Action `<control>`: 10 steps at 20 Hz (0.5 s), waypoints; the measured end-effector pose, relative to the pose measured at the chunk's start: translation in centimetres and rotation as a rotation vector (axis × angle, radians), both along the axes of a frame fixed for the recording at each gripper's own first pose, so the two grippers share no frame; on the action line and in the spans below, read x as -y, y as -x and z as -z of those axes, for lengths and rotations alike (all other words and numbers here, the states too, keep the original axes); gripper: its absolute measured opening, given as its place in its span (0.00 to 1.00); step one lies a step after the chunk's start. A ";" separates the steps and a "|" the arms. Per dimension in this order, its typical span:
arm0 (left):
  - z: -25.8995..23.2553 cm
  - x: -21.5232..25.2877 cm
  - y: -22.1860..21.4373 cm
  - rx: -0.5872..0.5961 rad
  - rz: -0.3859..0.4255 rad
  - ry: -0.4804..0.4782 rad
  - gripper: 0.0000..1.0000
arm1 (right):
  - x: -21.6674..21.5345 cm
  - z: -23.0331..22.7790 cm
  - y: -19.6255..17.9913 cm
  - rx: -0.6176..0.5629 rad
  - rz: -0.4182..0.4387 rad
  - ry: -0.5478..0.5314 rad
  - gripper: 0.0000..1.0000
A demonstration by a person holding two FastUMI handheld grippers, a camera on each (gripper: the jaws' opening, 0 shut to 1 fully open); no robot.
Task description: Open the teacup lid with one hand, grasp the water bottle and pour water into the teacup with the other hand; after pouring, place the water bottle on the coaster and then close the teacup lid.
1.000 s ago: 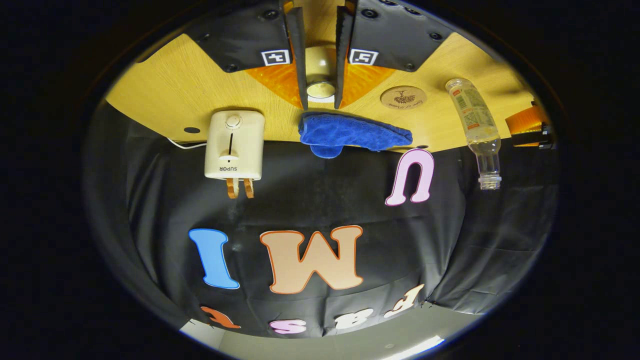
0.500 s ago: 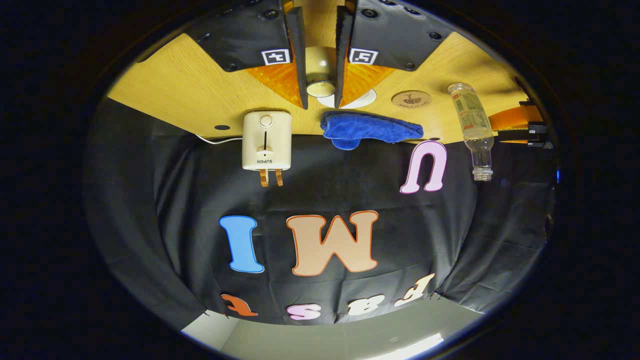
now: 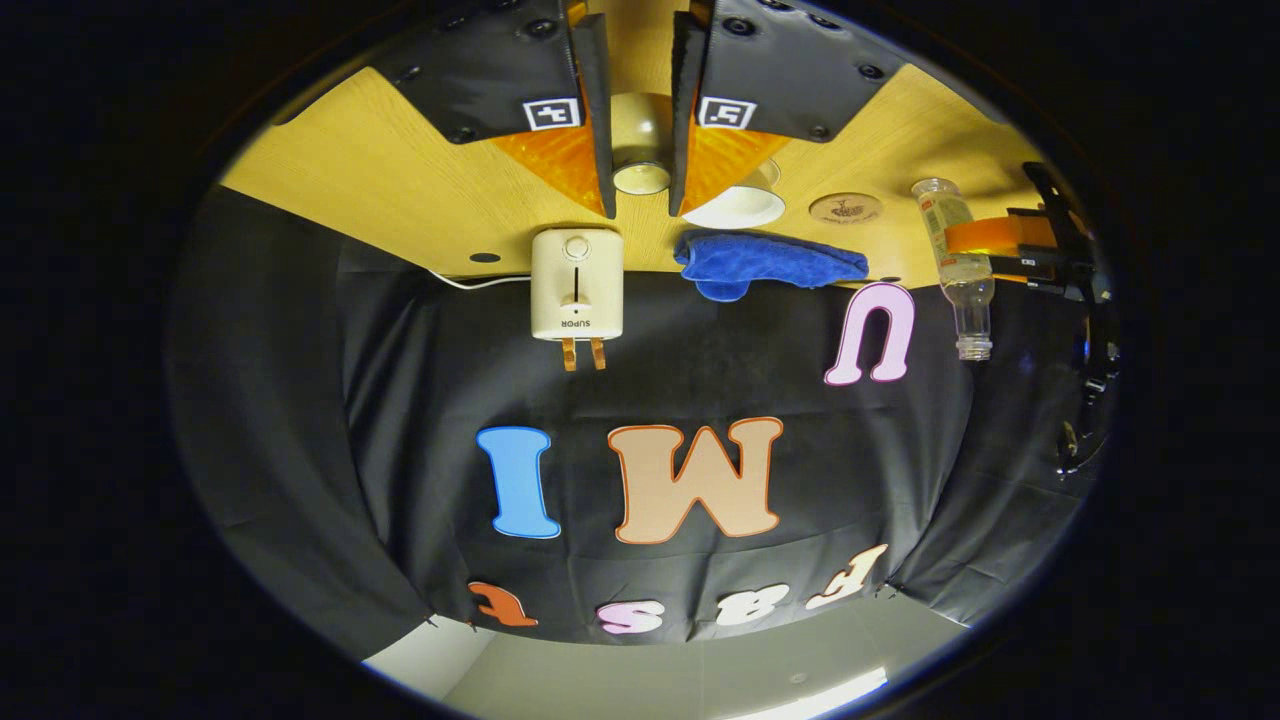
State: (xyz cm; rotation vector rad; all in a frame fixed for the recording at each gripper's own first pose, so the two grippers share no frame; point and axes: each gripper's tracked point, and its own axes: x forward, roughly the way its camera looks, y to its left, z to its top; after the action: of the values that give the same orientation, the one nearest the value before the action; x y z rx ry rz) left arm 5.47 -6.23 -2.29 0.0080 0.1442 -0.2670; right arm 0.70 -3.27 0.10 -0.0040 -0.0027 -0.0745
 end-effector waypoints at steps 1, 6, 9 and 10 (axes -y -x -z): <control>0.3 0.1 -0.4 -0.015 0.001 -0.006 0.94 | 0.3 -0.1 0.2 0.002 0.006 0.000 0.28; 1.2 -0.1 -1.7 -0.072 -0.018 -0.022 0.95 | 1.5 0.0 0.6 0.000 0.025 0.001 0.28; 1.7 0.0 -1.9 -0.097 -0.016 -0.042 0.86 | 1.9 0.0 0.9 0.000 0.030 0.001 0.29; 2.0 0.0 -2.0 -0.109 -0.018 -0.051 0.79 | 2.0 -0.1 1.0 0.000 0.031 0.001 0.29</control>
State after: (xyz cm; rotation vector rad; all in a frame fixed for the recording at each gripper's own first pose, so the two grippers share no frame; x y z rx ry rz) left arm 7.46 -6.26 -4.26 0.0429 0.2591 -0.2462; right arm -0.28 -5.24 0.15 -0.0047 -0.0024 -0.1058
